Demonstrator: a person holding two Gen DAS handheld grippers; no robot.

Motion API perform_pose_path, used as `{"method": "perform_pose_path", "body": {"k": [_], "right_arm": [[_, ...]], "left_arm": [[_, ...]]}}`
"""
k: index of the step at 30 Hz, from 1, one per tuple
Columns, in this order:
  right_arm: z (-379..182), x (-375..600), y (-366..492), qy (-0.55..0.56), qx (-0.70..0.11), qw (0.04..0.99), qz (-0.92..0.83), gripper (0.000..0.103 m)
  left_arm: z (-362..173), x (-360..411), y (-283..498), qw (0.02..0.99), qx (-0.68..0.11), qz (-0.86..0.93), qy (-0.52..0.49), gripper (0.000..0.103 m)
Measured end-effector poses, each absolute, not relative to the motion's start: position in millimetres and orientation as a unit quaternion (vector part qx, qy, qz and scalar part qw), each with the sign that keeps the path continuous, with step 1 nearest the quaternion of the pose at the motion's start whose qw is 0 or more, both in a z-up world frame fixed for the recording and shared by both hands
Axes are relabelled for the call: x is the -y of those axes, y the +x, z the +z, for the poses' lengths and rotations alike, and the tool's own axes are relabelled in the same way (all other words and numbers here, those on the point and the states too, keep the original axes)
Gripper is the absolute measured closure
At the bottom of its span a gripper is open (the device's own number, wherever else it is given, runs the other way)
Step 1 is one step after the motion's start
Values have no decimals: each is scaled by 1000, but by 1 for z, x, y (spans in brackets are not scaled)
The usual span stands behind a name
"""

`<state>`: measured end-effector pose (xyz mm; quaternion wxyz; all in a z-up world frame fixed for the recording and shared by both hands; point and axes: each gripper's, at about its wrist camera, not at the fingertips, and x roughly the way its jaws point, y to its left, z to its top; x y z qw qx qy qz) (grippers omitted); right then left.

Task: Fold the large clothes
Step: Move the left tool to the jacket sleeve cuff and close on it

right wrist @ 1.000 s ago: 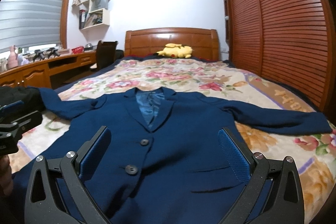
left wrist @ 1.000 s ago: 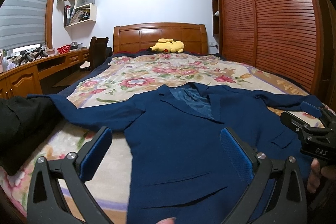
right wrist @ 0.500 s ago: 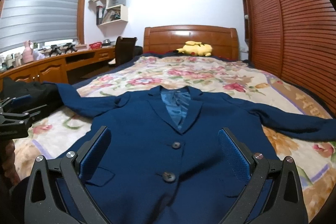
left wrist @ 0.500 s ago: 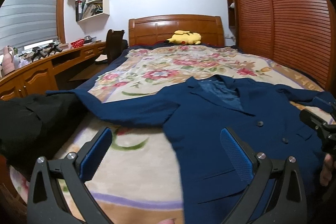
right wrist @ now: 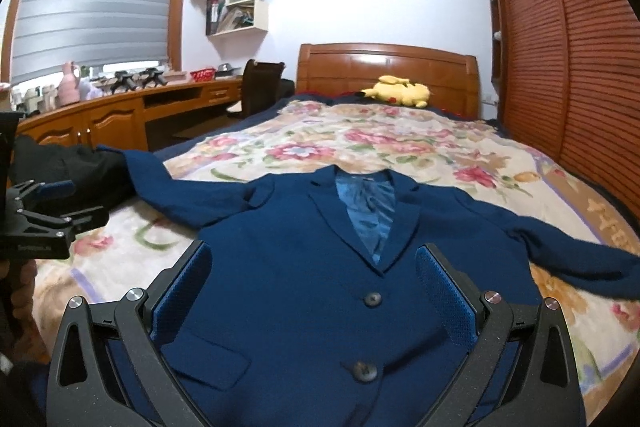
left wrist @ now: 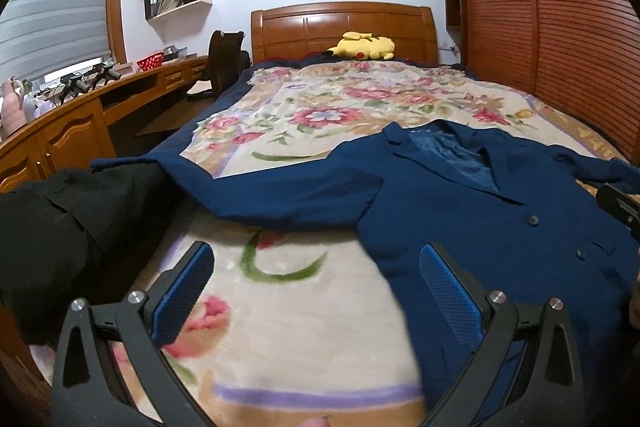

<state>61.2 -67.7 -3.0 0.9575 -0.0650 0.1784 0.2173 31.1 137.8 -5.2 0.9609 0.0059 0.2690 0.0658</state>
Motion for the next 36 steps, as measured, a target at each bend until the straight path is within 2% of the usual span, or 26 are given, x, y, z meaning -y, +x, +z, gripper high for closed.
{"method": "perform_pose_path", "body": {"k": [13,27,33,36], "right_arm": [[5,10,94,-90,-207,937,265,0],[-27,-1,127,-82,-254,918,293,0],[-35,-5,133,-85,-267,912,298,0],[-37,-6,134,-85,-270,911,299,0]], "left_arm": [[-11,-192,80,947,-314,58,-35,0],[-31,-246,145,923,-364,82,-89,1],[-46,-266,171,911,-386,97,-108,9],[-53,-277,182,906,-390,110,-127,19]]}}
